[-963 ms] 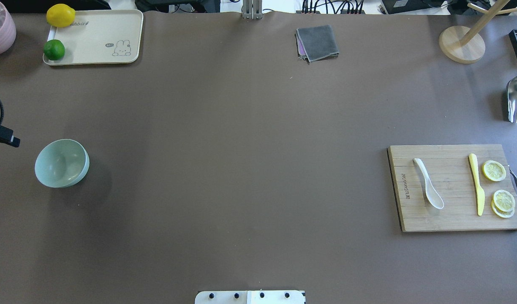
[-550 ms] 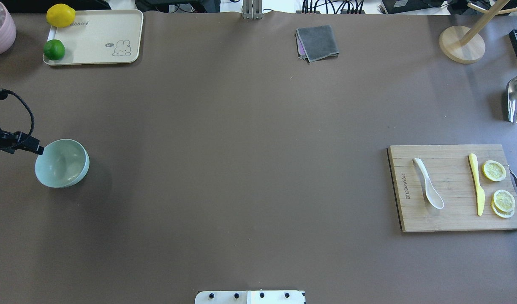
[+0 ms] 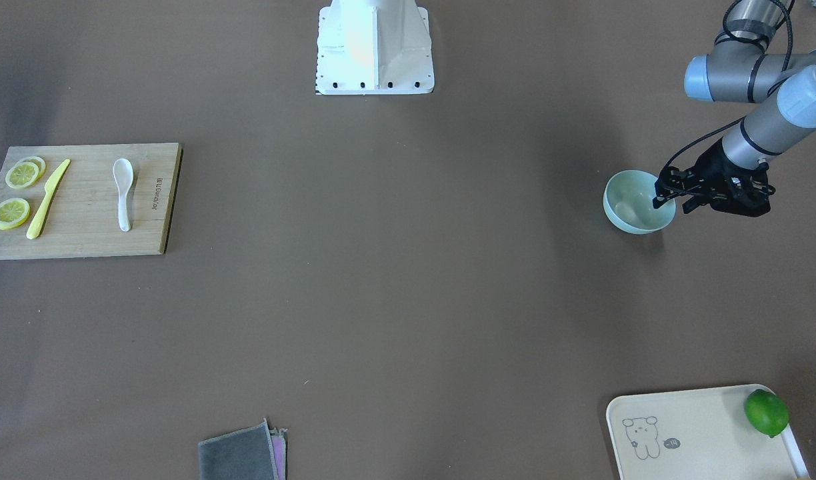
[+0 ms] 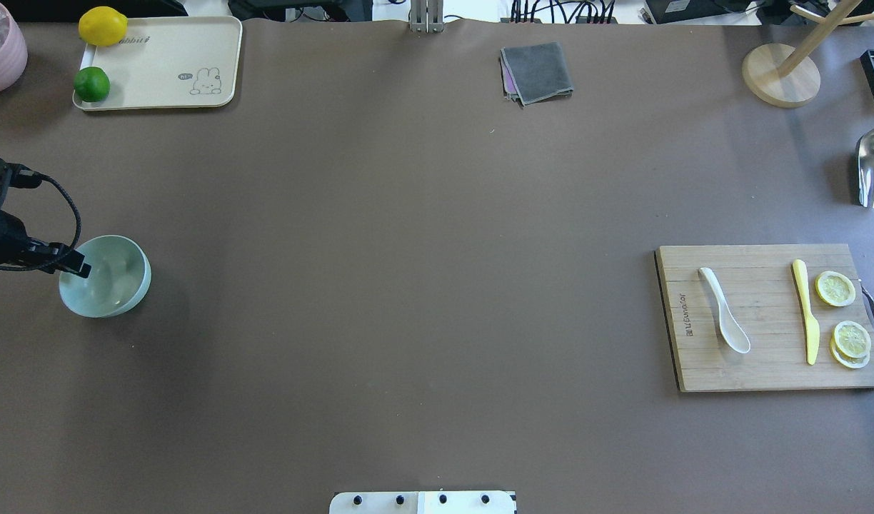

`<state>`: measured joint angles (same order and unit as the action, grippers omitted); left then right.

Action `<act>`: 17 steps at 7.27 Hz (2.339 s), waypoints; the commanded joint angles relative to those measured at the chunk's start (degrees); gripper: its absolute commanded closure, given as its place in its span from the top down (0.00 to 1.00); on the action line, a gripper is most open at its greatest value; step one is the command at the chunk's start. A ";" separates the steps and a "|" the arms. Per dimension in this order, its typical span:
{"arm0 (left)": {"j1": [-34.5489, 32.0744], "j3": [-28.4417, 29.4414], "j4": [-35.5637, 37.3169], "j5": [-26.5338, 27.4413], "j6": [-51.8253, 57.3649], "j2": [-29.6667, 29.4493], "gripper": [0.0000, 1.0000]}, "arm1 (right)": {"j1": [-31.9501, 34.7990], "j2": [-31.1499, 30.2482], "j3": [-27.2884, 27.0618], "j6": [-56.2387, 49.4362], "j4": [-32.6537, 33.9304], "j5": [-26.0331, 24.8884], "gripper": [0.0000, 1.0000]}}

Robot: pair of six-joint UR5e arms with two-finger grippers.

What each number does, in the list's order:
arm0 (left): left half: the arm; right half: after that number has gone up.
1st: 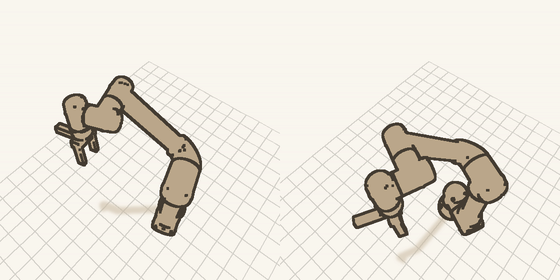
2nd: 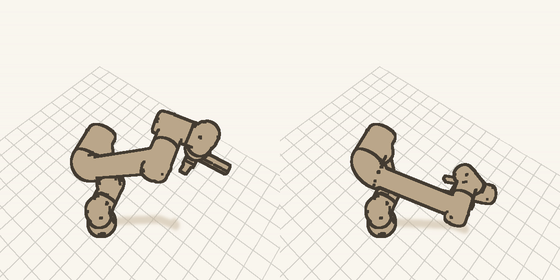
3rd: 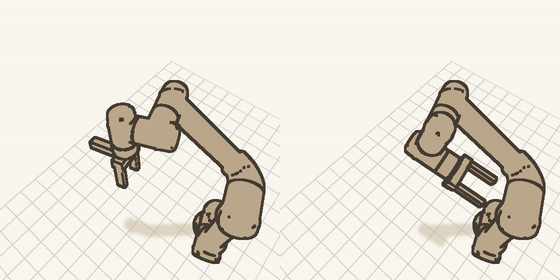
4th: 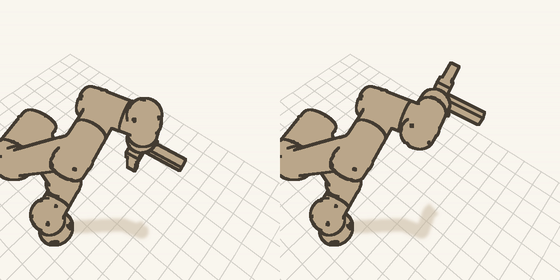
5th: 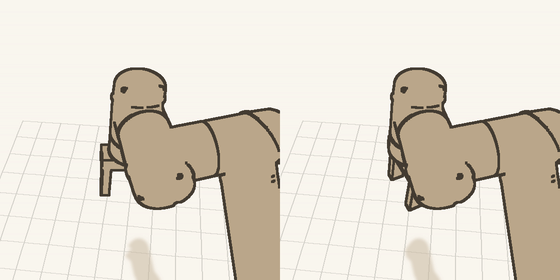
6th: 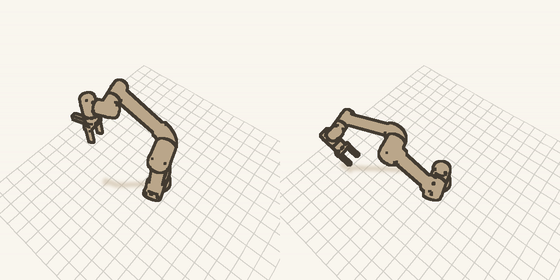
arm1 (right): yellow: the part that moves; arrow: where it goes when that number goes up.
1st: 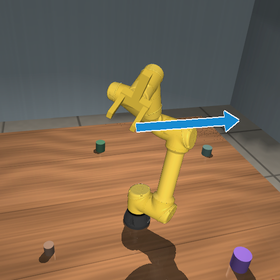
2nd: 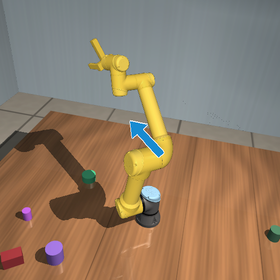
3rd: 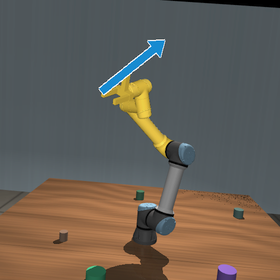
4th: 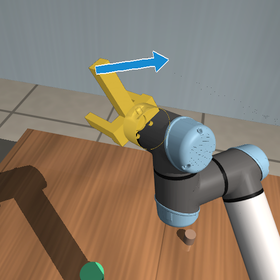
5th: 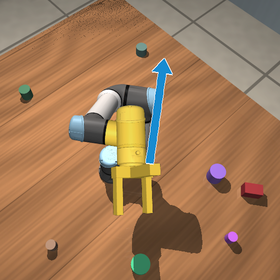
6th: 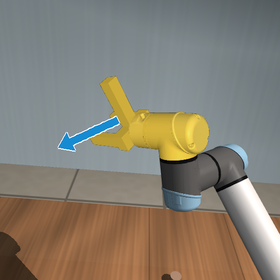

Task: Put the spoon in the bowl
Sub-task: 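Reach the left gripper to the pale green bowl rim and grasp it, then slide the green bowl to center with left gripper while right reaches for spoon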

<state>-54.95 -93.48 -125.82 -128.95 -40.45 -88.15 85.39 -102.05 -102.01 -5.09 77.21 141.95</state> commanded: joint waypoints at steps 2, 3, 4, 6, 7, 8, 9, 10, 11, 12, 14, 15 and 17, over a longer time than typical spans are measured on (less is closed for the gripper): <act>0.28 0.50 -1.89 -0.50 -0.59 -0.79 0.00 | -2.41 0.45 -2.38 4.88 -0.04 1.75 1.00; 0.28 -0.73 -1.63 -0.68 -2.42 -2.10 0.00 | -4.16 0.54 -3.88 9.09 -0.04 1.57 0.99; 0.28 -2.74 -1.27 -0.68 -10.70 -4.90 0.00 | -6.88 0.80 -5.12 13.75 -0.04 1.31 0.99; 2.81 -3.64 -0.48 -0.34 -21.81 -11.57 0.00 | -10.32 2.37 -6.44 21.05 -0.22 0.96 0.99; 3.96 -3.90 2.74 -0.07 -27.26 -16.83 0.00 | -12.86 4.12 -7.49 26.05 -0.39 -1.74 0.99; 6.15 -5.12 8.25 1.67 -30.10 -21.23 0.00 | -16.01 4.66 -7.50 29.58 -2.31 -4.20 0.99; 9.83 -7.48 15.36 6.56 -31.52 -23.80 0.00 | -19.87 5.37 -7.76 34.75 -4.33 -7.97 0.99; 12.47 -8.38 22.82 9.39 -32.49 -28.78 0.00 | -23.39 6.07 -7.77 39.15 -5.74 -10.53 0.99; 16.68 -7.78 25.94 12.12 -35.80 -32.66 0.00 | -26.04 6.08 -7.68 40.41 -6.28 -11.34 0.99; 20.46 -5.85 25.97 16.59 -38.01 -34.79 0.00 | -29.29 6.16 -7.50 43.12 -6.89 -12.04 1.00; 22.60 -1.81 26.06 18.47 -40.66 -39.01 0.00 | -33.52 6.60 -7.42 45.43 -6.90 -14.24 1.00; 23.57 -0.23 26.06 19.69 -40.76 -40.59 0.00 | -34.75 6.95 -7.15 45.35 -6.90 -14.51 1.00; 25.59 3.21 26.15 21.37 -41.02 -42.98 0.00 | -36.69 7.39 -6.45 45.52 -6.90 -15.65 1.00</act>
<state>-30.58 -91.97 -99.71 -108.55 -81.30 -129.73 49.93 -94.89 -108.84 40.29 70.32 127.10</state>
